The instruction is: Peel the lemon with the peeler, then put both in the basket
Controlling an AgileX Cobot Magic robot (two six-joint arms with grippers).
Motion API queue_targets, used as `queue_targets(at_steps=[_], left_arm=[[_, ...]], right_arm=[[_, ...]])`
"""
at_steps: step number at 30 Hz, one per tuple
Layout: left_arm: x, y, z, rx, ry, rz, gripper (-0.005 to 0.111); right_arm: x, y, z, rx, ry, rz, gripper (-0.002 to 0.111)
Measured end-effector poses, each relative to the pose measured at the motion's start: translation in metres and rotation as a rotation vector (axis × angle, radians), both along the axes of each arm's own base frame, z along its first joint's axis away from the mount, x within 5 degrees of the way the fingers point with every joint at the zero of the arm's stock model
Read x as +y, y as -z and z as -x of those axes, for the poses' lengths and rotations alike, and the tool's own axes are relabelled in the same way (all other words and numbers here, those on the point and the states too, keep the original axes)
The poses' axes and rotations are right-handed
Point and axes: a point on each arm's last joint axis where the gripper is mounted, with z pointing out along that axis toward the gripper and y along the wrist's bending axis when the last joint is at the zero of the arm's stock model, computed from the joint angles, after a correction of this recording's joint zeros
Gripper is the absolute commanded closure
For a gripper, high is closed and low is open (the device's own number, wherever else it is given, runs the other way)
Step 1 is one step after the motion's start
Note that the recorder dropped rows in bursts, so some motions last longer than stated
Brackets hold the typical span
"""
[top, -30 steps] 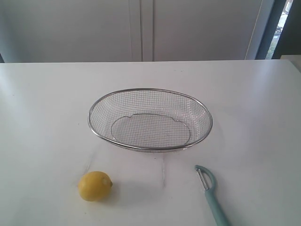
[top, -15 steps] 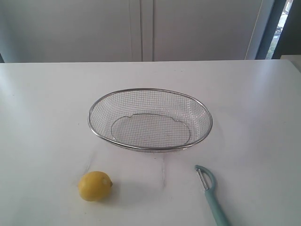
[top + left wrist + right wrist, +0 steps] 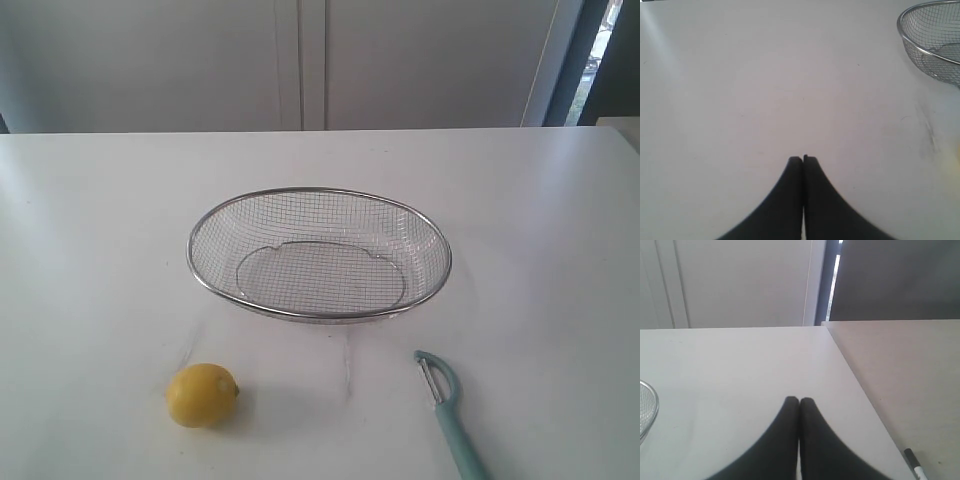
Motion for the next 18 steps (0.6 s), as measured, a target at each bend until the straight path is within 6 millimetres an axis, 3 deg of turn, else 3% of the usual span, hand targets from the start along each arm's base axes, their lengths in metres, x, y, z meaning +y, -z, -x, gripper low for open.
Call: queue_targets(at_steps=[9, 18], left_arm=[[0.000, 0.000, 0.000, 0.000, 0.000, 0.000, 0.107], [0.000, 0.000, 0.000, 0.000, 0.000, 0.000, 0.107]], right_arm=[[-0.001, -0.009, -0.003, 0.138, 0.023, -0.059, 0.108], [-0.005, -0.016, -0.023, 0.379, 0.054, -0.136, 0.108]])
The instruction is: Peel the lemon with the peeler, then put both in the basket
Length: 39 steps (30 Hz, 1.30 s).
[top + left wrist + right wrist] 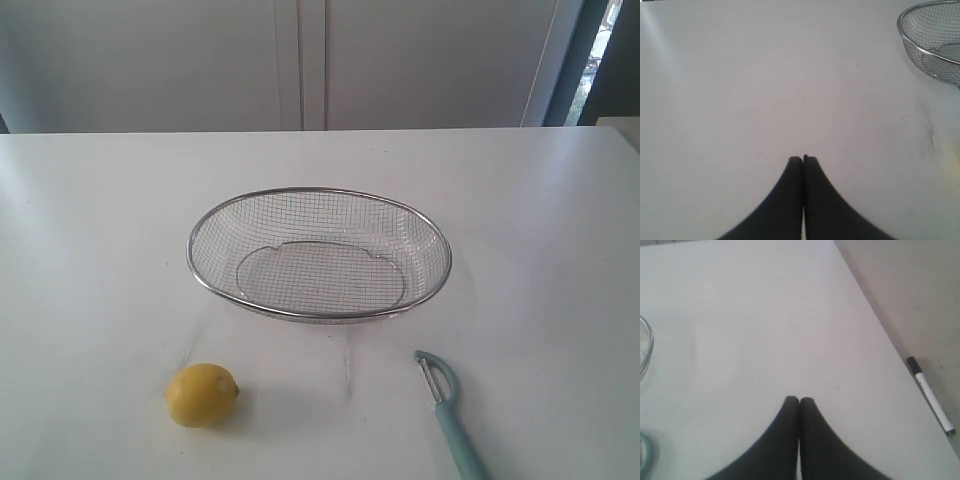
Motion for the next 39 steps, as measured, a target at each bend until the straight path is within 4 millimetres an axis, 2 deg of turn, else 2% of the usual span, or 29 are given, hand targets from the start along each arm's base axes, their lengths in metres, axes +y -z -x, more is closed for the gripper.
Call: queue_targets(at_steps=[7, 11, 20, 30, 35, 39], left_arm=[[0.000, 0.000, 0.000, 0.000, 0.000, 0.000, 0.107], [0.000, 0.000, 0.000, 0.000, 0.000, 0.000, 0.107], [0.000, 0.000, 0.000, 0.000, 0.000, 0.000, 0.107], [0.000, 0.000, 0.000, 0.000, 0.000, 0.000, 0.107], [0.000, 0.000, 0.000, 0.000, 0.000, 0.000, 0.107], [0.000, 0.000, 0.000, 0.000, 0.000, 0.000, 0.107]], right_arm=[[0.000, 0.012, -0.020, 0.241, -0.020, -0.066, 0.108], [0.000, 0.017, -0.030, 0.308, -0.032, -0.082, 0.108], [0.000, 0.034, -0.046, 0.435, -0.072, -0.119, 0.108], [0.013, 0.049, -0.066, 0.509, -0.215, -0.244, 0.108], [0.019, 0.054, -0.070, 0.538, -0.250, -0.248, 0.108], [0.031, 0.058, -0.074, 0.574, -0.317, -0.238, 0.108]])
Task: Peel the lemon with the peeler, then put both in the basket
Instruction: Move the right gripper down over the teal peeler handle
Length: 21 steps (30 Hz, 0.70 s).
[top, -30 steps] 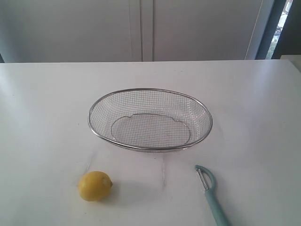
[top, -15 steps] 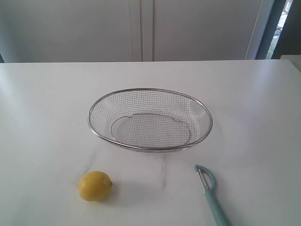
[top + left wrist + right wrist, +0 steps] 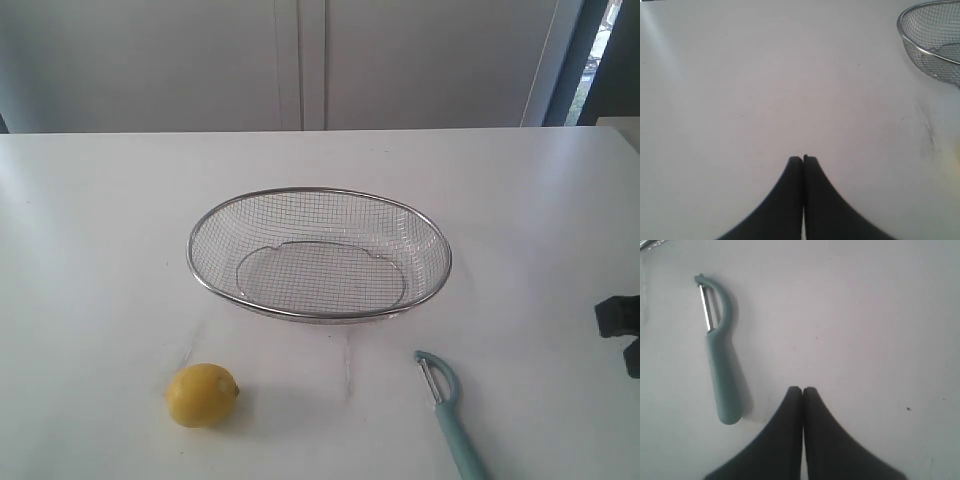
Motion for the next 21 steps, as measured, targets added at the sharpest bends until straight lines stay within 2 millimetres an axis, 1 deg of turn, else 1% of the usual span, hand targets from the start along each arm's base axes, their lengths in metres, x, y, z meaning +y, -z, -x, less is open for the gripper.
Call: queue_targets(at_steps=[10, 21], left_arm=[[0.000, 0.000, 0.000, 0.000, 0.000, 0.000, 0.107], [0.000, 0.000, 0.000, 0.000, 0.000, 0.000, 0.107]], right_arm=[[0.033, 0.012, -0.008, 0.037, -0.141, -0.011, 0.108], [0.071, 0.028, -0.013, 0.073, -0.236, -0.021, 0.108]])
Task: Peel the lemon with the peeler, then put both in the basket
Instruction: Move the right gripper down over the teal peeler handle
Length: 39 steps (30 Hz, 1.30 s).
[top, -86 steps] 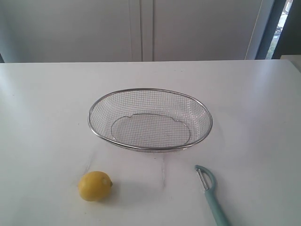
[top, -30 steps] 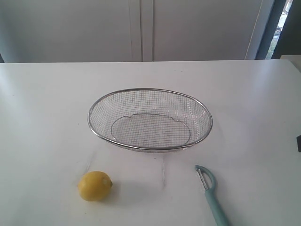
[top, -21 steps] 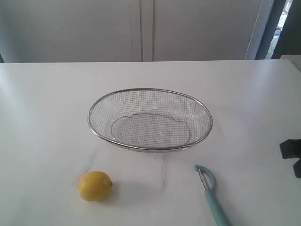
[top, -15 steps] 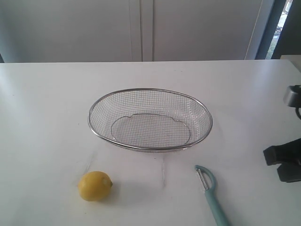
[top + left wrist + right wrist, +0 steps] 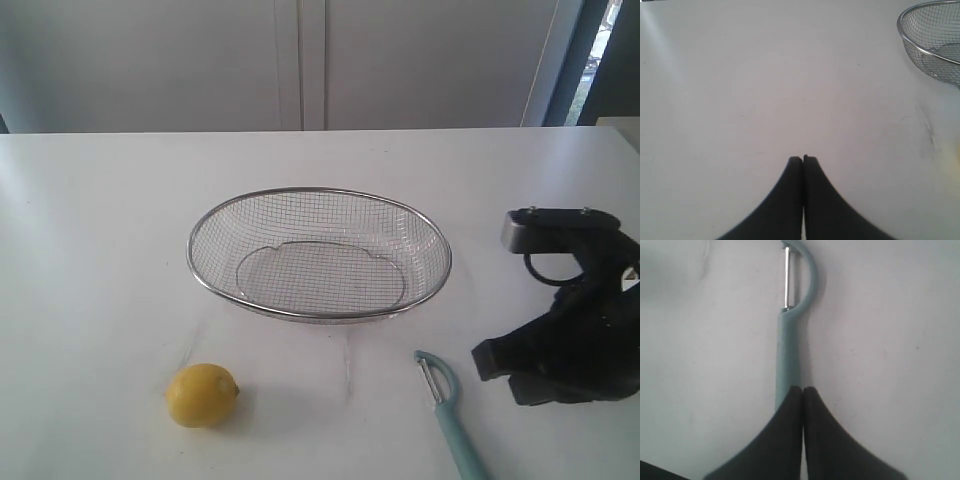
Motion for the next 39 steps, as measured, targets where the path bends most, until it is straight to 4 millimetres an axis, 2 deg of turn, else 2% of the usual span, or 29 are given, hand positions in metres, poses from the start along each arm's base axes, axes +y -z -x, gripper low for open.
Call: queue_targets(at_steps=[11, 17, 23, 28, 39], left_arm=[[0.000, 0.000, 0.000, 0.000, 0.000, 0.000, 0.107], [0.000, 0.000, 0.000, 0.000, 0.000, 0.000, 0.107], [0.000, 0.000, 0.000, 0.000, 0.000, 0.000, 0.107], [0.000, 0.000, 0.000, 0.000, 0.000, 0.000, 0.107], [0.000, 0.000, 0.000, 0.000, 0.000, 0.000, 0.107]], right_arm=[[0.039, 0.022, -0.001, 0.031, -0.076, 0.004, 0.108], [0.054, 0.034, 0.001, 0.057, -0.090, 0.030, 0.108], [0.057, 0.047, -0.001, 0.064, -0.005, 0.128, 0.108], [0.059, 0.055, -0.005, 0.065, 0.036, 0.144, 0.108], [0.063, 0.056, -0.010, 0.020, 0.043, 0.117, 0.105]])
